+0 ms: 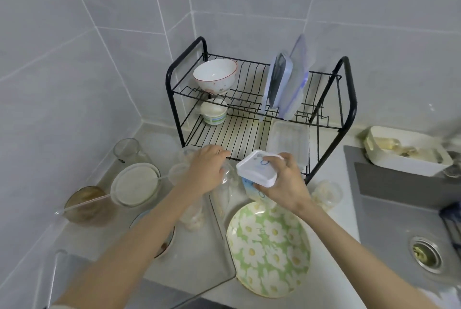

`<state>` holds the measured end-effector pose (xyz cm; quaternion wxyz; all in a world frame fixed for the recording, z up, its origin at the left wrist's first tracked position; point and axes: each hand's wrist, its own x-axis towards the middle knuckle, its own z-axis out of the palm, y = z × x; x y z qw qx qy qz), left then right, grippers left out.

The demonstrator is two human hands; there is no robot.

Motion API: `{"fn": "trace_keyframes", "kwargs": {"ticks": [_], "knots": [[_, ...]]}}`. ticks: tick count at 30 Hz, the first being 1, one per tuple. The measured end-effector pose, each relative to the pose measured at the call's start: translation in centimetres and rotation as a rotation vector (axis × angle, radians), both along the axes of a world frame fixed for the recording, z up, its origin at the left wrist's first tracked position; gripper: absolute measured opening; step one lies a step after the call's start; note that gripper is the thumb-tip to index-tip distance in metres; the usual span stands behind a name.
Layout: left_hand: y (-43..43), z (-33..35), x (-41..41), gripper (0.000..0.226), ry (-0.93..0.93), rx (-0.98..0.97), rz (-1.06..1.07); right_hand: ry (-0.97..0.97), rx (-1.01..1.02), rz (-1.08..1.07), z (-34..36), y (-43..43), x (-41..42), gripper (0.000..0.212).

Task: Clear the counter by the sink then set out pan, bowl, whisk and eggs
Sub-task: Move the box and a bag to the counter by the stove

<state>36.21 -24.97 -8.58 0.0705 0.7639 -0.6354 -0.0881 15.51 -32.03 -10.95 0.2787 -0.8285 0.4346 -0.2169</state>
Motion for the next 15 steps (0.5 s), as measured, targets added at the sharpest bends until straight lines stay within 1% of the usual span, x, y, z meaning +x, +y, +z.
{"fn": "trace_keyframes", "kwargs": {"ticks": [2, 4, 7, 9, 12, 15], "knots": [[-1.0, -0.2, 0.2, 0.051, -0.070, 0.079, -0.024, 0.010, -0.011, -0.014, 1.1, 0.5, -0.7, 0.071], [-1.8, -0.5, 0.1, 0.047, -0.131, 0.123, -0.058, 0.013, -0.028, -0.038, 1.9, 1.0, -1.4, 0.070], [-2.5, -0.5, -0.3, 0.028, -0.208, 0.116, -0.075, 0.009, -0.040, -0.076, 2.6, 1.8, -2.4, 0.070], [-2.6, -0.6, -0.3, 0.026, -0.218, 0.093, -0.097, 0.009, -0.049, -0.116, 2.8, 2.3, -3.0, 0.068], [-2.2, -1.1, -0.4, 0.029, -0.215, -0.020, -0.140, -0.012, -0.067, -0.162, 3.2, 3.2, -3.6, 0.066], [-1.3, -0.6, -0.7, 0.030, -0.127, -0.185, -0.138, -0.015, -0.086, -0.204, 3.8, 4.5, -4.2, 0.065]]}}
